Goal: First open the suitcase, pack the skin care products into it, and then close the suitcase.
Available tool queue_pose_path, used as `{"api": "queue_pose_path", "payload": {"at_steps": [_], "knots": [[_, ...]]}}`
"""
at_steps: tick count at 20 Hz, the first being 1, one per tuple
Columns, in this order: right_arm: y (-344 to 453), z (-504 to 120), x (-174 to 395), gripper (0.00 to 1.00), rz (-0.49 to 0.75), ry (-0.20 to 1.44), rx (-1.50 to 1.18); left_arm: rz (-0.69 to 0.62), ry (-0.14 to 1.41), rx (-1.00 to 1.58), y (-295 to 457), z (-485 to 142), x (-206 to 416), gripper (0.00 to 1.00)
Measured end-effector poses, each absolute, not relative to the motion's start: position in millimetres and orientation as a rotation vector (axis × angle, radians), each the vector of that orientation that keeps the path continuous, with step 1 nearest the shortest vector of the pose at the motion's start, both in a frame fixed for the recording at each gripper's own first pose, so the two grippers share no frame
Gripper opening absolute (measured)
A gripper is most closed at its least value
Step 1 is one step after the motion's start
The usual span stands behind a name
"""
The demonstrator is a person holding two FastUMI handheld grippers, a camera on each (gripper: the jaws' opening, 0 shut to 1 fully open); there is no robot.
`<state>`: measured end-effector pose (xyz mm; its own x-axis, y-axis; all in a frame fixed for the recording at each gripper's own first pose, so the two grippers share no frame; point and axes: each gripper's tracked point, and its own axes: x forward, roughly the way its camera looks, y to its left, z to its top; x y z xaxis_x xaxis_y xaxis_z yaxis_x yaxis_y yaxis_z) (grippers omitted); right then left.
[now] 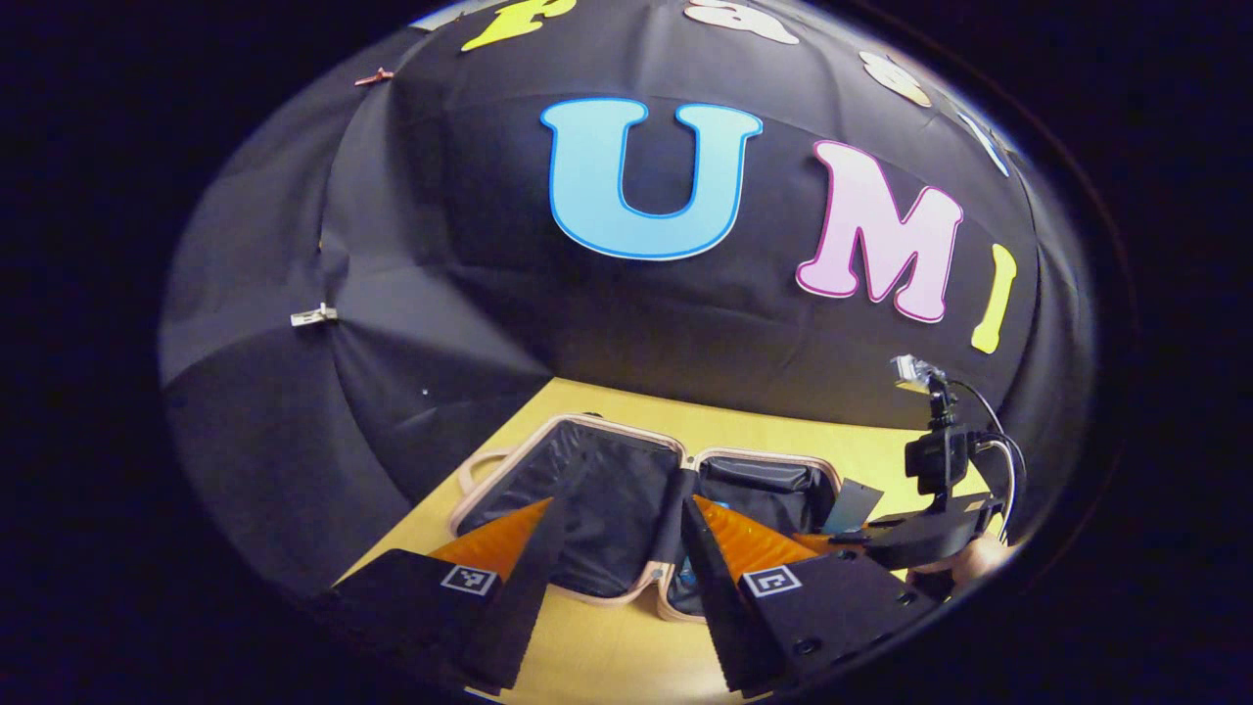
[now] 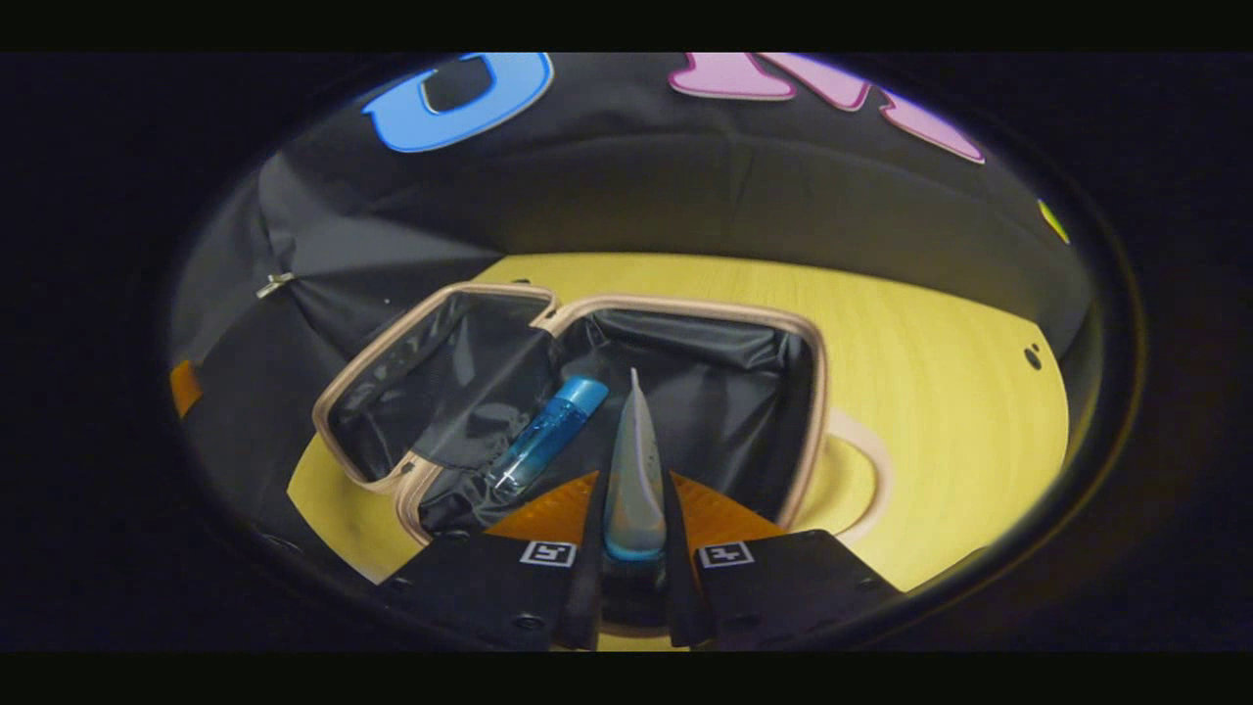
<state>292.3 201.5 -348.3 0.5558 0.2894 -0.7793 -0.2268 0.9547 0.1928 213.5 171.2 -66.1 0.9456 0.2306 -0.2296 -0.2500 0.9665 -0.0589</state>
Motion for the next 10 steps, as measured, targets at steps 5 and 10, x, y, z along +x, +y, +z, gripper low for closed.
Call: {"api": "queue_pose_path", "payload": {"at_steps": [5, 10], "knots": [[204, -397, 307, 0.24, 0.222, 1.068, 0.020, 0.240, 0.224, -0.142, 175, -70, 190, 0.76], [202, -408, 316, 0.24, 0.106, 1.147, 0.120, 0.232, 0.272, -0.147, 175, -87, 174, 0.76]]}}
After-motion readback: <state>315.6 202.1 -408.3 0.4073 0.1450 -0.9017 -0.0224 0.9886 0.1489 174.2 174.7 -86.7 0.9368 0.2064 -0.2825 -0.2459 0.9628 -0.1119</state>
